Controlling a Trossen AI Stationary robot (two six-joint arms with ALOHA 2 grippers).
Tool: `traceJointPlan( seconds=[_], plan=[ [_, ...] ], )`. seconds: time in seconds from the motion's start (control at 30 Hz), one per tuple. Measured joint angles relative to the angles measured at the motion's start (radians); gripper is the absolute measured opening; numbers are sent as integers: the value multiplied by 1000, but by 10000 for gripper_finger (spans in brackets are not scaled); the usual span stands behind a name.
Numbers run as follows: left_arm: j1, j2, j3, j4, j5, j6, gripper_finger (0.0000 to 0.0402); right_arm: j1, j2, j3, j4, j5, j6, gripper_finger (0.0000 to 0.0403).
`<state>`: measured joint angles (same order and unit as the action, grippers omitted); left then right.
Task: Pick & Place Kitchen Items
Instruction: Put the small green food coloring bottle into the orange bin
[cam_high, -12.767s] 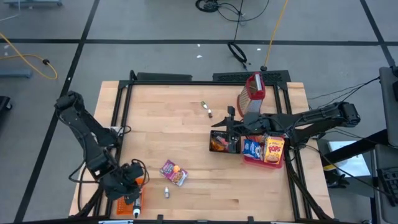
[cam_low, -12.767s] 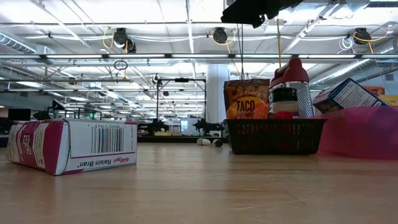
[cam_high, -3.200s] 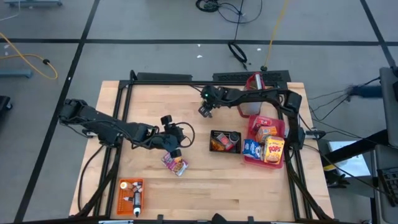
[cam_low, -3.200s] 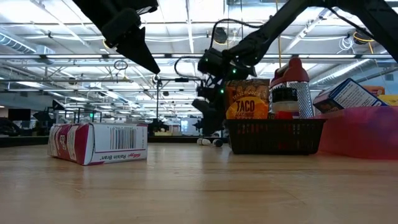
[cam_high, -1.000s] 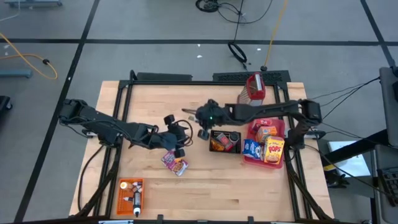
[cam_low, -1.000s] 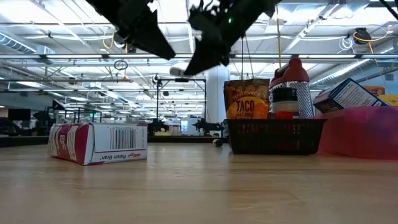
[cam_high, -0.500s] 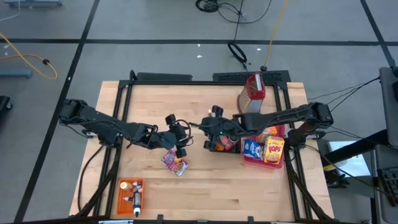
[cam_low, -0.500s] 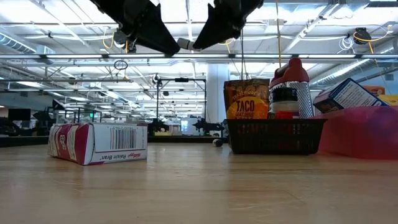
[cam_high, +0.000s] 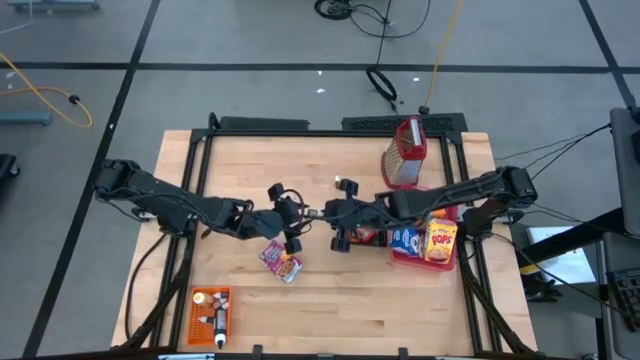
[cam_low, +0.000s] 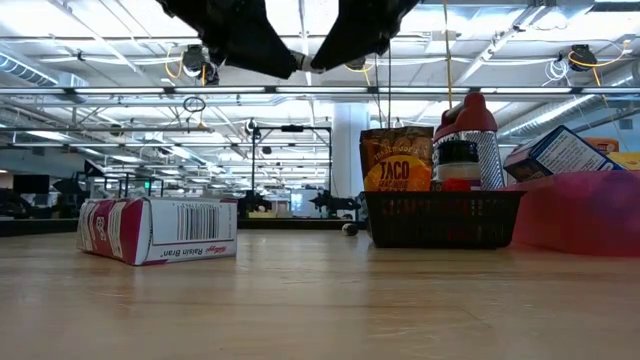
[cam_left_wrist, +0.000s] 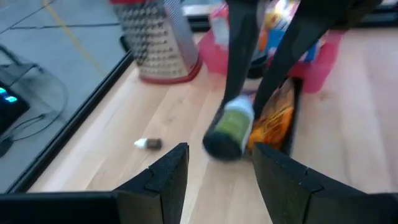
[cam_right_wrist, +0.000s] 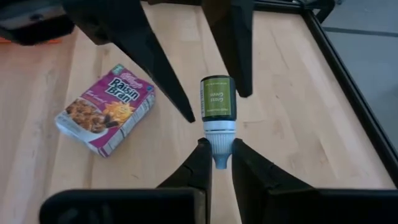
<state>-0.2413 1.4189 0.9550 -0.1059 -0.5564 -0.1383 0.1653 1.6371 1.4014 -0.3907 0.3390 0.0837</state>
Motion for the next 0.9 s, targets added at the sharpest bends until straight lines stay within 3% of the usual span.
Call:
traceJointPlan(
  seconds=[0.2,0.4,0.53,0.77,0.9],
  plan=[
    [1,0,0,71,85,54,182,1,0,-1,4,-3,0,28],
    [1,0,0,83,90,71,177,1,1,-1,14,-7,-2,30],
    [1,0,0,80,90,82,142,1,1,-1,13,-10,-8,29],
    [0,0,0,78,111,113,46,1,2,-2,4,-10,-18,31],
    [1,0,0,78,134,115,39,2,2,-2,4,-11,-17,31]
  ],
)
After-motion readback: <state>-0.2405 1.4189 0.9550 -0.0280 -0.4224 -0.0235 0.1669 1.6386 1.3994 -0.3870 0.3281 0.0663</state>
